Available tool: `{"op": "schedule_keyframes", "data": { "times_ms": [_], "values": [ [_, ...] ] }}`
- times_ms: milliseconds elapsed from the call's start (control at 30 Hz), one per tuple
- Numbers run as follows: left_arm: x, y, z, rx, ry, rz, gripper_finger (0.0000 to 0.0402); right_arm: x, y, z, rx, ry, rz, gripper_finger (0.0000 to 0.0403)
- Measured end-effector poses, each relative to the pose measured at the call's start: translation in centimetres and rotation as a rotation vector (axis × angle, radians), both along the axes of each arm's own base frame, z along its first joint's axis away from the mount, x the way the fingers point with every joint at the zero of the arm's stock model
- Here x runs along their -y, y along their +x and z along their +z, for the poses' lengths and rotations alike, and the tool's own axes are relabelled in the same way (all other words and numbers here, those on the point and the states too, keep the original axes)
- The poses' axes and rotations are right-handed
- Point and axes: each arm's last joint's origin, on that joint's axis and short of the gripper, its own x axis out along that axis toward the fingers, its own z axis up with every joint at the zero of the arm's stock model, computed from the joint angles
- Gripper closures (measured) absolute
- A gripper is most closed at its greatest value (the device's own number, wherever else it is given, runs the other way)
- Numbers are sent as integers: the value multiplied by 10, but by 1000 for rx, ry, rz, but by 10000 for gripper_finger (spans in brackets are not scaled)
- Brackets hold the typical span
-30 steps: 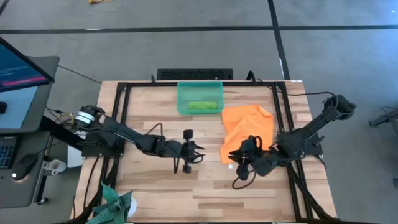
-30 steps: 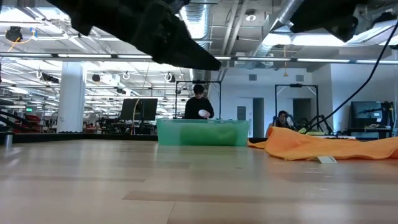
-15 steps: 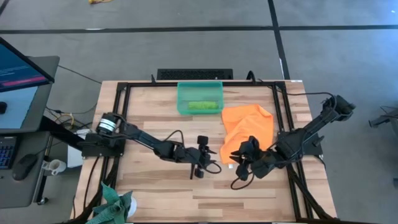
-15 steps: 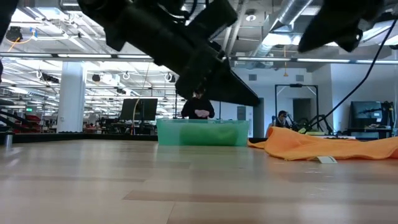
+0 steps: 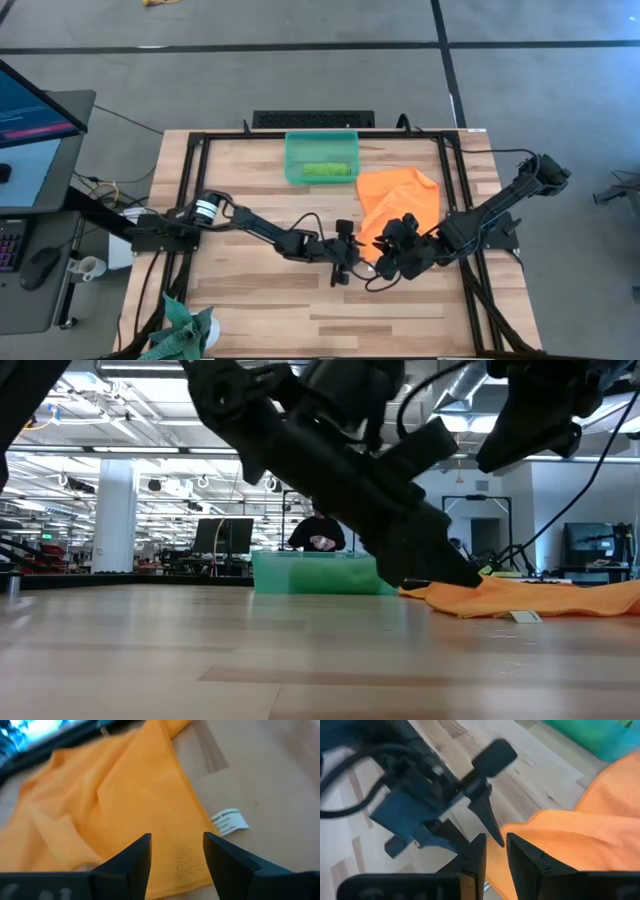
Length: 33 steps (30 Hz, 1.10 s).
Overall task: Roll microfiber towels into tight, uniform cylinder then place into a basket
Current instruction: Fold the orange towel
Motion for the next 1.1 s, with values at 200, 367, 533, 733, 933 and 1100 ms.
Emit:
{"op": "schedule_keyframes", "data": {
  "times_ms": [200, 367, 533, 733, 933, 1100],
  "values": [
    [-16, 2, -13, -82, -79, 60, 248, 0, 0, 0, -4, -2, 0, 305],
    [-21, -2, -16, -158, -173, 70, 260, 0, 0, 0, -4, -3, 1, 305],
    [-18, -12, -19, -297, -191, 53, 268, 0, 0, 0, -5, -4, 2, 305],
    [-14, -21, -16, -392, -180, 48, 278, 0, 0, 0, -6, -5, 2, 305],
    [-8, -35, -4, -488, -179, 49, 287, 0, -1, -1, -12, -9, 2, 305],
    [-5, -53, 12, -600, -200, 94, 294, 0, -1, -1, -13, -9, 2, 305]
  ]
}}
